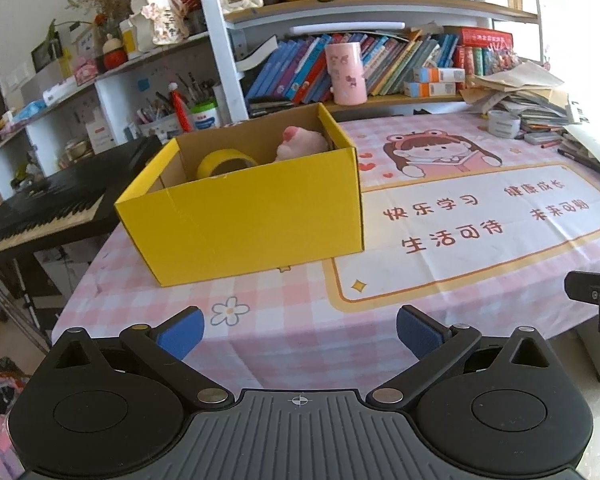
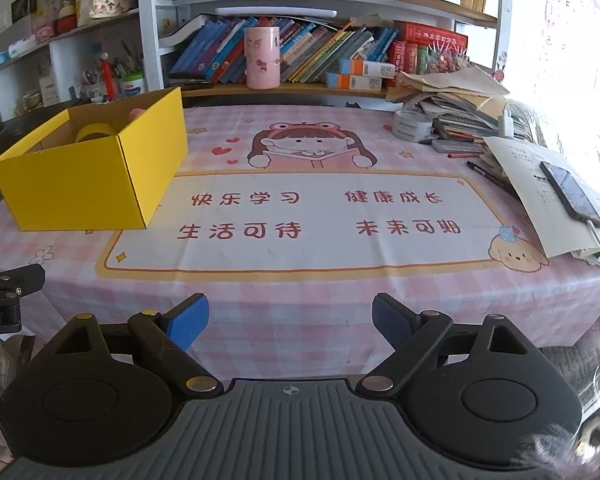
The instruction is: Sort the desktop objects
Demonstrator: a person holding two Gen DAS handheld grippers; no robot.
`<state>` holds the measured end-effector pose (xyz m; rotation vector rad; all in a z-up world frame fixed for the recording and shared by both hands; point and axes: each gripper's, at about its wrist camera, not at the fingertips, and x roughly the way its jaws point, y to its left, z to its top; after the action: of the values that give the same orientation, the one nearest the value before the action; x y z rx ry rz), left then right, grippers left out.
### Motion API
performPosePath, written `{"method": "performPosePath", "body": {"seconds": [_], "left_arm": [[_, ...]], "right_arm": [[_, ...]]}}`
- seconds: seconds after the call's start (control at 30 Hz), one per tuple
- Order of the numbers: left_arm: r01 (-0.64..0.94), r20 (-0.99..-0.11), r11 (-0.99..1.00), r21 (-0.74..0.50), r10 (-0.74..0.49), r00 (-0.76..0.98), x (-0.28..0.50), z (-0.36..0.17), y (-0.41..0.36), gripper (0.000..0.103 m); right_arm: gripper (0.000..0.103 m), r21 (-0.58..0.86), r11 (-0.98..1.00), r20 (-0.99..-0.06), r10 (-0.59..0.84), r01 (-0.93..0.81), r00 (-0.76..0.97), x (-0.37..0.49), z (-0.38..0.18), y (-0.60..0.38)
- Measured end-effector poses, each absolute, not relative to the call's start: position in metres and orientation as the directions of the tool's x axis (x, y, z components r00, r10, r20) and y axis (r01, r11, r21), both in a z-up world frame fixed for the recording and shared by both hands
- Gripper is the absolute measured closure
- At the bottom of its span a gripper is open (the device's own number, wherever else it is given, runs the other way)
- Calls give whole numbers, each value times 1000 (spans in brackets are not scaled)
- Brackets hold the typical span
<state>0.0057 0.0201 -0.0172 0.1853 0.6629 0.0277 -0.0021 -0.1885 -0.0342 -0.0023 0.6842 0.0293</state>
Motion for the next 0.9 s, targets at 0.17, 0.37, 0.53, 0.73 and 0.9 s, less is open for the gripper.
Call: {"method": "performPosePath", "body": {"seconds": [0.17, 0.37, 0.53, 0.73, 0.9], "left_arm": [[59, -614, 980, 190, 72, 786, 4, -17, 18, 0], [60, -622, 982, 180, 67, 780, 2, -18, 21, 0], [58, -633, 984, 170, 64, 772, 3, -19, 23, 0], [66, -638, 984, 167, 57, 768, 4, -20, 23, 0], [77, -638, 982, 172, 52, 768, 5, -21, 21, 0]], "right_arm": [[15, 8, 1000, -634, 24, -25, 773, -4, -35, -188], [15, 7, 1000, -633, 25, -27, 773, -4, -35, -188], [15, 3, 999, -638, 29, -36, 769, -6, -36, -184], [15, 2, 999, -639, 28, -35, 769, -6, -36, -184], [15, 2, 999, -640, 28, -35, 768, -7, -37, -182]]}}
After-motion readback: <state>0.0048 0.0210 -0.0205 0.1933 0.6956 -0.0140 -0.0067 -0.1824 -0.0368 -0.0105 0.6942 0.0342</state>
